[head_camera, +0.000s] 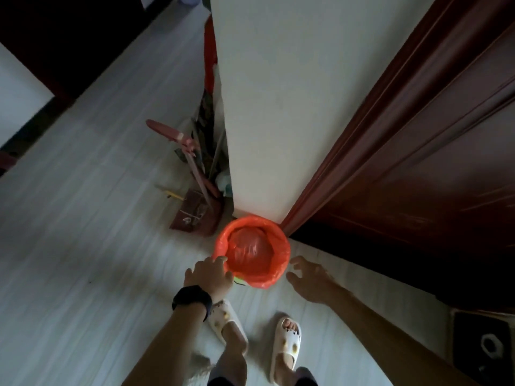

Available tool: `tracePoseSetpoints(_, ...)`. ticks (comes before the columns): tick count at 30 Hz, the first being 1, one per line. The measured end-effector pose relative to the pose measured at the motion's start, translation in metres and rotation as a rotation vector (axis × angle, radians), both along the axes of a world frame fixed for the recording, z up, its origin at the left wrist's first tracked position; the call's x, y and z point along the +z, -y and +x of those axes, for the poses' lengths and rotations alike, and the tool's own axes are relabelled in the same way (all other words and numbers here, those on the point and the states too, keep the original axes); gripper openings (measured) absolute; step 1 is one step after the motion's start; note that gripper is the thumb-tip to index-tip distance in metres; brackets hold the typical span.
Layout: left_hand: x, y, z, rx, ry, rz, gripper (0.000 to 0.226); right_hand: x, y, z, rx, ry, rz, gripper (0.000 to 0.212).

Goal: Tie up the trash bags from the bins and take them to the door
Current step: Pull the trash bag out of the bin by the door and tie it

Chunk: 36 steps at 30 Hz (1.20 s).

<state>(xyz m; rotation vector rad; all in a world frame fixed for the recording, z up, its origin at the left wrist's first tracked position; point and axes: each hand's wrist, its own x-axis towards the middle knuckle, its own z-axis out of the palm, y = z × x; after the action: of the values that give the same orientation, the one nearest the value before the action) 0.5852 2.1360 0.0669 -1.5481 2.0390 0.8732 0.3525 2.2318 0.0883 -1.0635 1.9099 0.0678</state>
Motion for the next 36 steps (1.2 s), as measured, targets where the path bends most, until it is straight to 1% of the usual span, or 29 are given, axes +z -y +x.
tracePoseSetpoints(2,-0.031,0.014,0.004,-0.043,0.011,0.023,0.051,-0.035,0.008,0.005,-0.080,0.007,0.054,0.053)
tracePoseSetpoints(7,-0.115,0.066,0.002,-0.172,-0.029,-0.031,0.055,-0.132,0.028,0.011,-0.423,0.017,0.080,0.055)
tracePoseSetpoints(10,-0.173,0.086,0.004,-0.229,-0.052,-0.071,0.057,-0.198,0.034,0.013,-0.525,-0.065,0.061,0.057)
tracePoseSetpoints(12,-0.209,0.094,0.006,-0.215,-0.102,-0.106,0.063,-0.238,0.034,0.013,-0.611,-0.104,0.014,0.058)
tracePoseSetpoints(13,-0.231,0.098,0.004,-0.231,-0.123,-0.128,0.066,-0.266,0.031,0.014,-0.627,-0.120,-0.024,0.056)
tracePoseSetpoints(14,-0.249,0.101,0.001,-0.259,-0.140,-0.164,0.069,-0.278,0.033,0.016,-0.607,-0.173,-0.031,0.053)
tracePoseSetpoints(15,-0.265,0.105,-0.004,-0.289,-0.164,-0.209,0.070,-0.297,0.035,0.013,-0.635,-0.225,-0.092,0.046)
tracePoseSetpoints(16,-0.286,0.106,-0.011,-0.321,-0.199,-0.263,0.071,-0.317,0.034,0.009,-0.780,-0.057,-0.096,0.041)
tracePoseSetpoints(17,-0.301,0.109,-0.017,-0.350,-0.221,-0.319,0.071,-0.338,0.031,0.004,-0.788,0.074,-0.197,0.043)
tracePoseSetpoints(18,-0.318,0.113,-0.024,-0.370,-0.239,-0.377,0.072,-0.352,0.024,-0.003,-0.782,0.068,-0.353,0.043)
tracePoseSetpoints(19,-0.335,0.116,-0.031,-0.387,-0.243,-0.433,0.072,-0.368,0.016,-0.005,-0.905,0.181,-0.349,0.043)
tracePoseSetpoints(20,-0.348,0.120,-0.038,-0.393,-0.250,-0.485,0.073,-0.376,0.019,-0.008,-0.864,0.109,-0.354,0.058)
tracePoseSetpoints(21,-0.358,0.122,-0.043,-0.398,-0.238,-0.531,0.073,-0.395,0.017,-0.010,-0.911,-0.026,-0.397,0.075)
tracePoseSetpoints(22,-0.373,0.123,-0.050,-0.402,-0.227,-0.570,0.073,-0.415,0.016,-0.012,-1.019,0.082,-0.312,0.083)
tracePoseSetpoints(23,-0.382,0.121,-0.055,-0.381,-0.213,-0.589,0.073,-0.427,0.013,-0.013,-1.112,0.202,-0.330,0.083)
tracePoseSetpoints(24,-0.390,0.119,-0.058,-0.346,-0.197,-0.597,0.075,-0.431,0.011,-0.011,-1.192,0.315,-0.302,0.077)
tracePoseSetpoints(26,-0.406,0.110,-0.059,-0.301,-0.158,-0.631,0.081,-0.455,0.002,-0.003,-1.166,0.435,-0.311,0.063)
tracePoseSetpoints(27,-0.412,0.107,-0.058,-0.295,-0.142,-0.667,0.083,-0.461,0.000,0.001,-1.161,0.423,-0.322,0.053)
tracePoseSetpoints(29,-0.421,0.104,-0.056,-0.281,-0.124,-0.727,0.085,-0.496,-0.008,0.005,-1.275,0.492,-0.360,0.039)
tracePoseSetpoints(30,-0.424,0.104,-0.056,-0.281,-0.120,-0.755,0.085,-0.505,-0.004,0.005,-1.383,0.548,-0.370,0.034)
tracePoseSetpoints(31,-0.425,0.104,-0.056,-0.280,-0.114,-0.767,0.085,-0.505,0.001,0.005,-1.439,0.566,-0.350,0.030)
tracePoseSetpoints(32,-0.426,0.104,-0.056,-0.281,-0.111,-0.764,0.085,-0.504,0.005,0.005,-1.442,0.505,-0.346,0.026)
tracePoseSetpoints(33,-0.424,0.104,-0.055,-0.281,-0.114,-0.754,0.085,-0.498,0.005,0.005,-1.434,0.456,-0.387,0.023)
tracePoseSetpoints(36,-0.421,0.108,-0.049,-0.262,-0.125,-0.682,0.084,-0.479,0.007,-0.002,-1.595,0.441,-0.641,0.019)
